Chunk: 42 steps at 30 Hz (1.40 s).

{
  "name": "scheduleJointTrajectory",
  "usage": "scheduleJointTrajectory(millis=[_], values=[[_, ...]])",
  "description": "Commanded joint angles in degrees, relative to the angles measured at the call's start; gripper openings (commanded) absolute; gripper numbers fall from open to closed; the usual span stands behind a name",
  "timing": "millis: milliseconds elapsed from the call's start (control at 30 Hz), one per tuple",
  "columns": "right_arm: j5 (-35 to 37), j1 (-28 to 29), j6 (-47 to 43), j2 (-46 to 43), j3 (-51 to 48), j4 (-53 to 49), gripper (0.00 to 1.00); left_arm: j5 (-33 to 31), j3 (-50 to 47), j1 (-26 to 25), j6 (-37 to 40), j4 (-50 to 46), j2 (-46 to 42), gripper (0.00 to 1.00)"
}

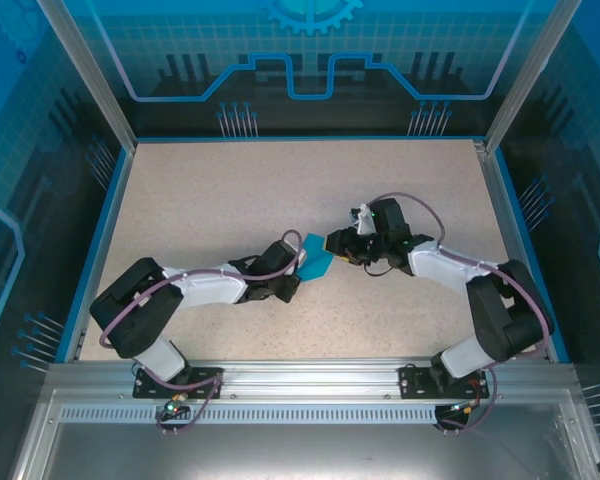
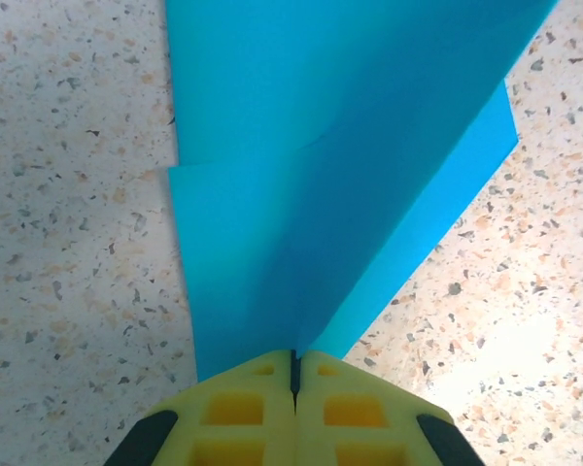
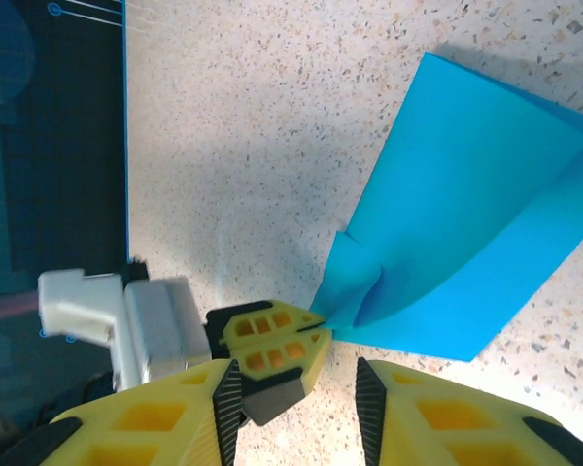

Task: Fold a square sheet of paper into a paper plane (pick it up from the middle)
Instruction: Fourth fold the wing at the center of the table.

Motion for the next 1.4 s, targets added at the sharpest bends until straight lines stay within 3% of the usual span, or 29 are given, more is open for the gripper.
scheduleJointTrajectory(millis=[0,100,500,967,1367], values=[[0.4,-0.2,-1.9,-1.8,-1.6,-1.9,0.39,8.5,-1.5,1.9,-1.8,2.3,-2.6,0.03],[0.0,1.0,-1.9,-1.1,-2.1,-0.4,0.38,15.0,-2.3,4.7,-3.1,3.7,-2.6,0.04],[1.0,8.0,0.1,8.2,2.4,4.5,0.23,28.0,-3.9,11.6,-6.2,7.0,-0.7,0.03],[1.4,8.8,5.0,19.1,8.1,10.7,0.15,33.1,-3.2,15.1,-8.4,7.6,2.5,0.03],[2.7,7.9,6.0,21.7,9.5,10.6,0.15,37.1,-1.3,16.8,-9.0,7.4,5.6,0.03]])
